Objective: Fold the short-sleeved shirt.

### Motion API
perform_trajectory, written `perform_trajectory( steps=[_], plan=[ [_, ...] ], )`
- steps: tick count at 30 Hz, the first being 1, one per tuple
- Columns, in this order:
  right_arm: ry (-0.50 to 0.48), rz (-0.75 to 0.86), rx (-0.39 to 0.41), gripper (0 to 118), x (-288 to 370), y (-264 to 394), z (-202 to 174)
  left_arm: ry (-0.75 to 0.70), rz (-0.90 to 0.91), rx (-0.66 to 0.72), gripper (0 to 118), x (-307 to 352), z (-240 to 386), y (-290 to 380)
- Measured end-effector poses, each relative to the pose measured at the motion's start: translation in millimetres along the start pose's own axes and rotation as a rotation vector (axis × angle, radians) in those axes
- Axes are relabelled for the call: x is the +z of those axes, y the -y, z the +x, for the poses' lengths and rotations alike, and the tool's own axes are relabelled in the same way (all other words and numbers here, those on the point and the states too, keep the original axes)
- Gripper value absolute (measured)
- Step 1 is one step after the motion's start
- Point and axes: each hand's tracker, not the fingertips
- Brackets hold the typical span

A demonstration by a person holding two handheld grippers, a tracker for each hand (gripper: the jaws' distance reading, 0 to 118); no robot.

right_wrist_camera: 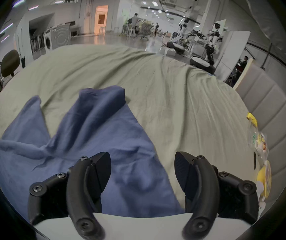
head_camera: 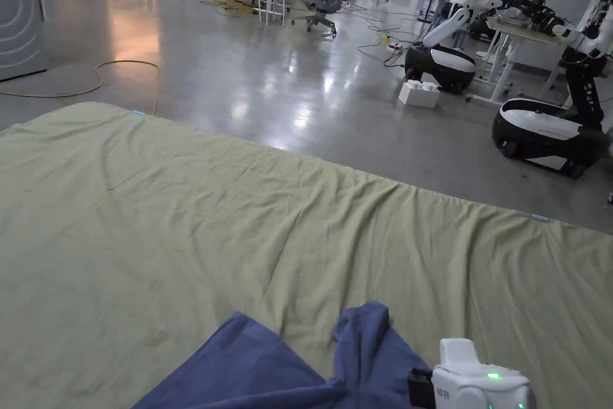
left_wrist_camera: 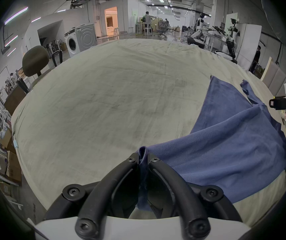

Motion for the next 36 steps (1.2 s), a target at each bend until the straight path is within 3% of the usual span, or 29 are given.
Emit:
perform_trajectory(
  steps=[3, 7, 9, 11, 12, 13, 14, 20, 24, 36],
  plan=[
    [-0.048, -0.092, -0.026, 88, -32.7, -6.2, 6.6, -0.002, 0.008, 0.010, 8, 0.6, -0.1, -0.5],
    [-0.077, -0.135, -0.026, 84, -57.4, -6.6, 6.7, -0.006, 0.010, 0.012, 8, -0.3, -0.4, -2.2],
    [-0.162, -0.129, -0.024, 58, -59.6, -6.2, 2.8, -0.009, 0.008, 0.008, 8, -0.5, -0.7, -2.7],
    [-0.114, -0.120, 0.010, 45, -57.1, -6.4, -2.0, -0.013, 0.010, 0.006, 8, -0.3, 2.0, -3.9],
    [-0.123, -0.105, 0.005, 33, -55.5, -5.2, -0.7, -0.014, 0.012, 0.006, 8, -0.1, 2.7, -4.5],
    [-0.131, -0.087, -0.008, 12, -54.0, -4.7, 1.2, -0.015, 0.014, 0.003, 8, 0.2, 3.5, -5.8],
    [-0.123, -0.079, -0.009, 6, -50.5, -4.2, -0.2, -0.015, 0.018, 0.000, 8, 0.8, 4.0, -7.2],
    [-0.066, 0.062, 0.006, 5, -5.8, -7.1, 6.3, -0.004, 0.115, -0.022, 8, 16.2, 6.7, -34.7],
    [0.004, 0.178, -0.054, 5, 44.0, -15.5, 19.5, 0.092, 0.254, -0.022, 8, 37.4, 13.3, -69.1],
    [0.212, 0.488, -0.172, 5, 199.3, -52.2, 94.9, 0.161, 0.504, -0.065, 8, 109.6, 53.8, -199.3]
  ],
)
